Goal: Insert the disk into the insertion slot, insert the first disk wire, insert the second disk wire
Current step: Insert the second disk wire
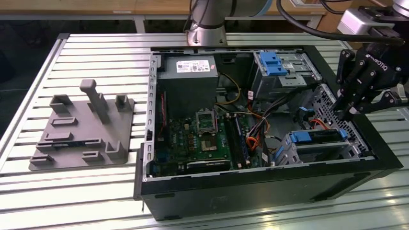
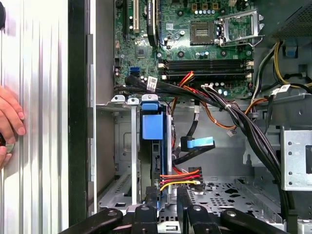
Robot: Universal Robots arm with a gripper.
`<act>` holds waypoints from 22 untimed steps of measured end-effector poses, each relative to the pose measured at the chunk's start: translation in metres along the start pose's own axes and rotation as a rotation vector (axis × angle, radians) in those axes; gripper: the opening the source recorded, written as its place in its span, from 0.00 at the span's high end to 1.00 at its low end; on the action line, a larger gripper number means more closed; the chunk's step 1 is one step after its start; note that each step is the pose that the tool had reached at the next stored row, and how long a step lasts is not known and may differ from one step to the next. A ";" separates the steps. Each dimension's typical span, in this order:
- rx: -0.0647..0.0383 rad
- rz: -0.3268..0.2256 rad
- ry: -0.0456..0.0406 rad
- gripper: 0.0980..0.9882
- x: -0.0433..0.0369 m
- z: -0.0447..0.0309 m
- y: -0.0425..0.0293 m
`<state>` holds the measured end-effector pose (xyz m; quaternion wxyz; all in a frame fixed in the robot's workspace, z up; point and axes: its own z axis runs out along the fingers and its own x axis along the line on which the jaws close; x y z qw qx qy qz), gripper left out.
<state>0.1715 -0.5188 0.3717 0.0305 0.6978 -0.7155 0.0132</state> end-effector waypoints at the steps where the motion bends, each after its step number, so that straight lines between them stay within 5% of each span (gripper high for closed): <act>1: 0.000 0.000 0.0001 0.77 -0.0001 -0.0001 0.0000; 14: 0.000 0.000 0.0003 0.77 -0.0016 -0.0002 0.0000; 20: 0.000 0.000 0.0160 0.77 -0.0256 -0.0016 0.0006; 22: 0.001 0.001 0.0292 0.77 -0.0332 -0.0020 0.0009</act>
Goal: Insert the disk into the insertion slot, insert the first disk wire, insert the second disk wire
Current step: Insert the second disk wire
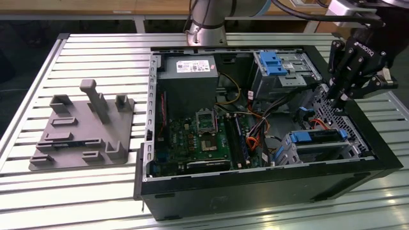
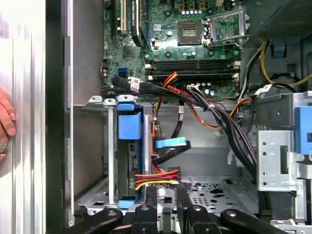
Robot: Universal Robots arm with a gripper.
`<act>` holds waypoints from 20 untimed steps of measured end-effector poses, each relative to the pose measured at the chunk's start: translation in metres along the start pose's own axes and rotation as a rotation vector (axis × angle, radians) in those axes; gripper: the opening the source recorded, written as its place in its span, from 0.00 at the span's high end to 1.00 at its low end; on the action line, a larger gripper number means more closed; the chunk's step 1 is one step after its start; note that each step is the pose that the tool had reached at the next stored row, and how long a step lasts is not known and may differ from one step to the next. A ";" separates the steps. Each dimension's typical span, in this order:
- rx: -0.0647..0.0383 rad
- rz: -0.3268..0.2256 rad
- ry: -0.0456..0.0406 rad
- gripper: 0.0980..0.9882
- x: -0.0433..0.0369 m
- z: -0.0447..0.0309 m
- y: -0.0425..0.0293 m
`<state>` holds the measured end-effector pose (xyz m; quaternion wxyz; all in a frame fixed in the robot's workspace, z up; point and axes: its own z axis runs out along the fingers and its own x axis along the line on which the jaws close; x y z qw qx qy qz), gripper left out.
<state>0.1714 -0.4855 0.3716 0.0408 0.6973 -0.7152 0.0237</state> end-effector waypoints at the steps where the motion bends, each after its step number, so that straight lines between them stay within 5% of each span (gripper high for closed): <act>1: 0.000 0.000 0.0111 0.77 -0.0020 -0.0003 0.0015; 4: 0.001 0.001 0.0396 0.77 -0.0030 0.0000 0.0118; 7: 0.001 0.001 0.0573 0.77 -0.0027 0.0007 0.0240; 13: 0.003 -0.004 0.0736 0.77 -0.0026 0.0028 0.0388; 20: 0.009 -0.056 0.0799 0.77 -0.0028 0.0062 0.0451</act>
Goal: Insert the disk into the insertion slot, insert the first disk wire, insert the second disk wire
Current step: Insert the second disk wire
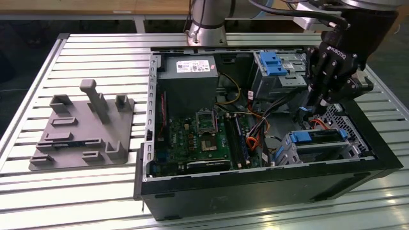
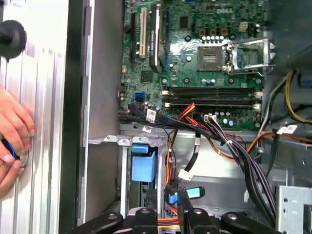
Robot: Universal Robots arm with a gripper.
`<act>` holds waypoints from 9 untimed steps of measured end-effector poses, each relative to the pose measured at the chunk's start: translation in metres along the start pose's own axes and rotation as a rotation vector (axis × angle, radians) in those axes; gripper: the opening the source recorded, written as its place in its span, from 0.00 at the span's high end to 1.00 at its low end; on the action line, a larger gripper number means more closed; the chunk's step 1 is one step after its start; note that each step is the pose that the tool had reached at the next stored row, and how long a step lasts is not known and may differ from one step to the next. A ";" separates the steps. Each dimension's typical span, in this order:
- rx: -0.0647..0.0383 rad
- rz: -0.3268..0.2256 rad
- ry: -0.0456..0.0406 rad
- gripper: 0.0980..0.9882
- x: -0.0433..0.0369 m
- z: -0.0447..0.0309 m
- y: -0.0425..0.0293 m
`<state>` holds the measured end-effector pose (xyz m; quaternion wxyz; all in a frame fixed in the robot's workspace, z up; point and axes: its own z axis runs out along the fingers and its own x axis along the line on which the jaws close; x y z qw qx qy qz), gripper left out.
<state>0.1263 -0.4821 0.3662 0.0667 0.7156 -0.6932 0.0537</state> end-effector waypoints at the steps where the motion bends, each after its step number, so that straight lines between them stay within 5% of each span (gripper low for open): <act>1: 0.002 -0.013 0.0008 0.77 -0.0001 0.0005 0.0002; 9: 0.007 -0.040 0.0122 0.77 -0.0033 0.0079 0.0069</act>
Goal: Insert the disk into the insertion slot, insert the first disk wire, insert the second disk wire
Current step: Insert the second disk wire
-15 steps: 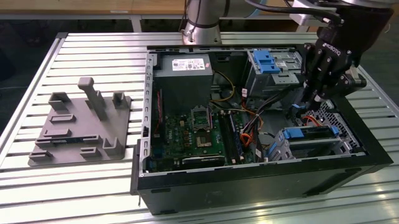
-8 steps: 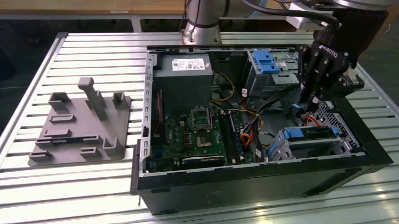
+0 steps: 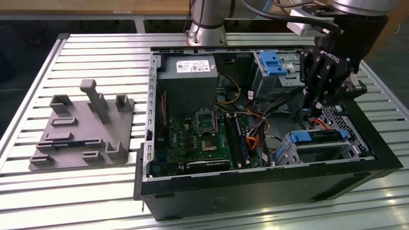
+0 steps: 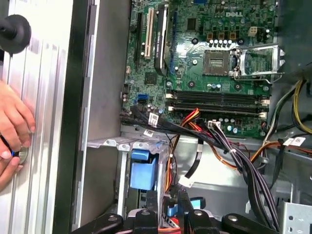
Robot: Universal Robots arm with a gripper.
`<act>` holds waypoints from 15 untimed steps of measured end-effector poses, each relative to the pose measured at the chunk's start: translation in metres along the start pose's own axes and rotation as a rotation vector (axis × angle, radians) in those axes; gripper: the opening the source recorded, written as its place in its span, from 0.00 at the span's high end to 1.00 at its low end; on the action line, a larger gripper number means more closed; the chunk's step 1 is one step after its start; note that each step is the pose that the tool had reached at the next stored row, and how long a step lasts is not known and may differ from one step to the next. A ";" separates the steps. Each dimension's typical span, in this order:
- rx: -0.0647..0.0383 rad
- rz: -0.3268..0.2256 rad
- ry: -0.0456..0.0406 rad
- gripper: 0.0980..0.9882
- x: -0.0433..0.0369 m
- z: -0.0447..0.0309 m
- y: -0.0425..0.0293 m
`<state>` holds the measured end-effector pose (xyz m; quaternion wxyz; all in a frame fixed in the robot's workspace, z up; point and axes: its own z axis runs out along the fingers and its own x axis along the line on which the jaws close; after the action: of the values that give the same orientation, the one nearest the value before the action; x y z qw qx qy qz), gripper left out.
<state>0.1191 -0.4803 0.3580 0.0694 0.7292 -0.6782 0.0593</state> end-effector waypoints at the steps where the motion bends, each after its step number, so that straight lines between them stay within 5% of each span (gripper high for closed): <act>1: 0.001 0.000 0.0010 0.77 -0.0002 0.0006 0.0001; 4: 0.009 0.001 0.0167 0.77 -0.0006 0.0016 0.0022; 6: 0.031 0.005 0.0329 0.77 -0.0021 0.0015 0.0038; 9: 0.072 0.014 0.0404 0.77 -0.0066 0.0009 0.0045; 15: 0.071 0.046 0.0422 0.77 -0.0094 0.0030 0.0103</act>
<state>0.1082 -0.4724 0.3536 0.0563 0.7140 -0.6906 0.1003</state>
